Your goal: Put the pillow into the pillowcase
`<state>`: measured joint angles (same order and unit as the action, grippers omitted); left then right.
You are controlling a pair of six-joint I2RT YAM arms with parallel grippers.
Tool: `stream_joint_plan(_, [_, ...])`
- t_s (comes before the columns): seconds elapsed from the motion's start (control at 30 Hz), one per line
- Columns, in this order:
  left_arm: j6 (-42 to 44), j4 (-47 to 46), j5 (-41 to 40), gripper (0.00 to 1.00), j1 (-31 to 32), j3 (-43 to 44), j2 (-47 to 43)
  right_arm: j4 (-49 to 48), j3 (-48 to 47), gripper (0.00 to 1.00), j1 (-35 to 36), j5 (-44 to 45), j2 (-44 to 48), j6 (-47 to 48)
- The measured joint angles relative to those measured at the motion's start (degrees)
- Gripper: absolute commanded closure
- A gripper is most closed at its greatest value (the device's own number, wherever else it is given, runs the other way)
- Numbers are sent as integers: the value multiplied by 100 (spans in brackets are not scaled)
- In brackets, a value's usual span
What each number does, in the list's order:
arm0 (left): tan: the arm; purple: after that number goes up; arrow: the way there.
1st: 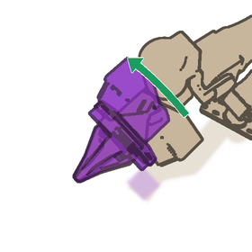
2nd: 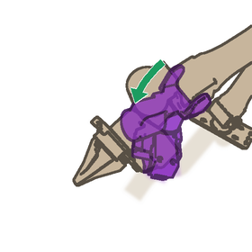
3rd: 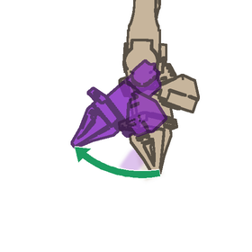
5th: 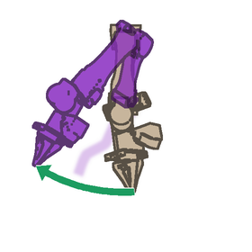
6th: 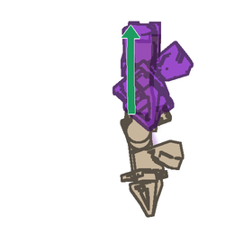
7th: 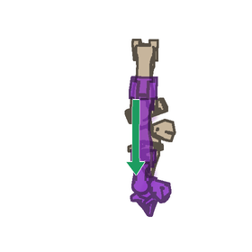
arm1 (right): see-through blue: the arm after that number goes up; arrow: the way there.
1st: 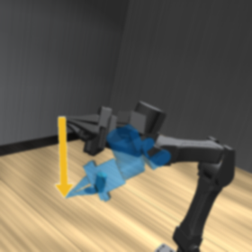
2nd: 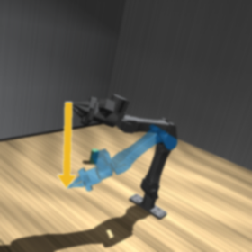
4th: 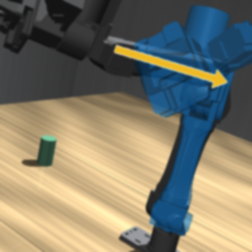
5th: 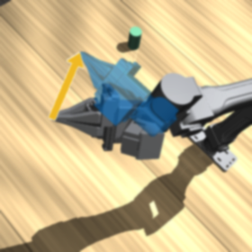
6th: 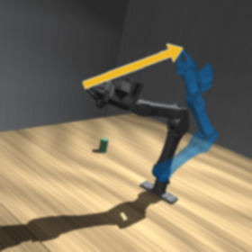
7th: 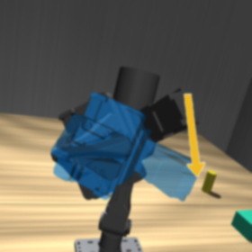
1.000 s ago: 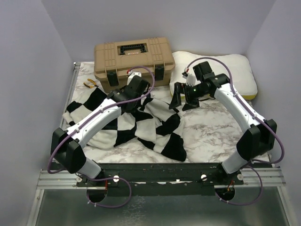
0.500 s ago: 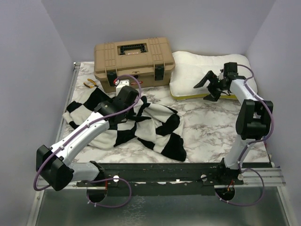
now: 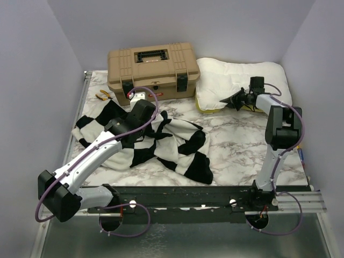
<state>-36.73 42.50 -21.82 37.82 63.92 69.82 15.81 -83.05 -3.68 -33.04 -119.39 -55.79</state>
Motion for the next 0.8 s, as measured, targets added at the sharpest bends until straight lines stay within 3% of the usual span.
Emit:
stream_joint_plan(0.2, [-98, -2, -2, 100, 0, -50, -199, 208, 955, 100, -81, 98, 1241, 177])
stream_joint_plan(0.47, [-68, -2, -2, 100, 0, -63, -210, 1014, 2922, 100, -83, 160, 4369, 284])
stream_joint_plan(0.7, [-7, -2, -2, 100, 0, -31, -68, 1587, 4044, 100, 96, 2, 4802, 299])
stream_joint_plan(0.73, [-7, -2, -2, 100, 0, -22, -48, 1681, 4052, 97, 153, -26, 4839, 337])
stream_joint_plan(0.77, [-7, -4, -2, 100, 0, -17, -37, 1738, 4037, 82, 195, -70, 4905, 393])
stream_joint_plan(0.8, [-7, -4, -2, 100, 0, -11, -28, 1803, 4000, 57, 227, -107, 4986, 476])
